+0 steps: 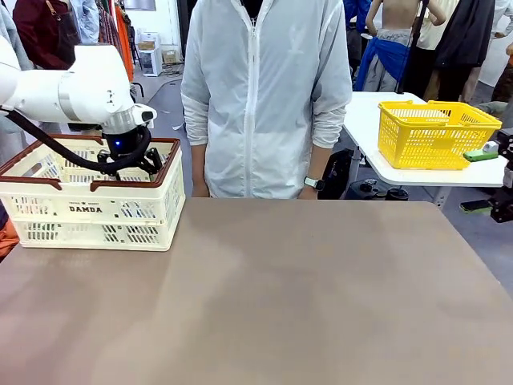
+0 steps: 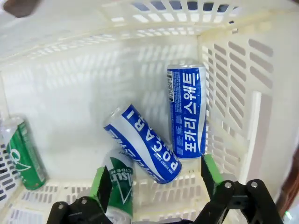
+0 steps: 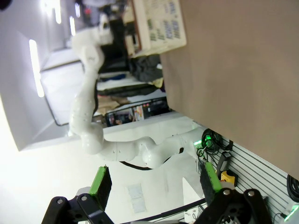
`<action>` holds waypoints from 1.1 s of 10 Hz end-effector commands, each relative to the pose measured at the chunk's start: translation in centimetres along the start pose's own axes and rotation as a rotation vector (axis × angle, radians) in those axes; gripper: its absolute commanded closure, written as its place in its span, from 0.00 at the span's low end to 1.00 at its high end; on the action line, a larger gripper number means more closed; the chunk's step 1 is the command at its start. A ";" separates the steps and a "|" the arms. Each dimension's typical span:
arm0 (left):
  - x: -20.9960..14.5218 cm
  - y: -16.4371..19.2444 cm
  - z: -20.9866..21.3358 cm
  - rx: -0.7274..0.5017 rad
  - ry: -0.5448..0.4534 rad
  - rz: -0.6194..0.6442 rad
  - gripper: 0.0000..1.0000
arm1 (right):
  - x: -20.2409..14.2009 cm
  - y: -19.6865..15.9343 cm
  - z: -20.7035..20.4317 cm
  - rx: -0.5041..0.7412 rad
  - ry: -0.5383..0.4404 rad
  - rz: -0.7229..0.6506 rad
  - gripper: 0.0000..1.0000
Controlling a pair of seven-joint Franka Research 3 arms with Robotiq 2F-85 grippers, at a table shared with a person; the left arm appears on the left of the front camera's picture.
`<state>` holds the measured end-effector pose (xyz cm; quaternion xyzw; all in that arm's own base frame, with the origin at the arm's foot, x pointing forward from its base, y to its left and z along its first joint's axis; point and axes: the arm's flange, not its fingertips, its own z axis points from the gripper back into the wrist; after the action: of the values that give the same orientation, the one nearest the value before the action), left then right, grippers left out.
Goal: Place the drinks into the Shopping basket.
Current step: Pick up one drink and place it into the Shopping basket.
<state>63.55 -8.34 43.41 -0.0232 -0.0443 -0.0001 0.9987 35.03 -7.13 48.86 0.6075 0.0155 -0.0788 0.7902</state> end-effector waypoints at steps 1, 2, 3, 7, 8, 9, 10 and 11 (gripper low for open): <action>-1.7 1.6 3.9 -0.081 -0.059 -0.018 0.00 | -0.1 0.2 0.1 -0.008 0.007 -0.008 0.00; -3.2 2.9 8.4 -0.146 -0.131 -0.033 0.00 | -0.1 0.2 0.1 -0.008 0.007 -0.008 0.00; -4.9 4.1 12.4 -0.224 -0.137 -0.011 0.00 | -0.1 0.2 0.1 -0.008 0.007 -0.008 0.00; -13.1 7.8 20.6 -0.879 -0.215 0.065 0.00 | -0.1 0.2 0.1 -0.008 0.007 -0.008 0.00; -15.7 9.1 20.6 -1.061 -0.184 0.012 0.00 | -0.1 0.2 0.1 -0.008 0.007 -0.008 0.00; -18.7 11.0 20.3 -1.259 -0.201 -0.033 0.00 | -0.1 0.2 0.1 -0.008 0.007 -0.008 0.00; -21.3 13.1 19.5 -1.440 -0.217 -0.080 0.00 | -0.1 0.2 0.1 -0.008 0.007 -0.008 0.00; -23.4 15.4 18.3 -1.543 -0.234 -0.095 0.00 | -0.1 0.2 0.1 -0.008 0.007 -0.008 0.00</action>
<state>40.25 5.74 61.21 -0.6471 -0.1761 -0.0506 0.7401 35.07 -7.12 48.79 0.6077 0.0166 -0.0792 0.7900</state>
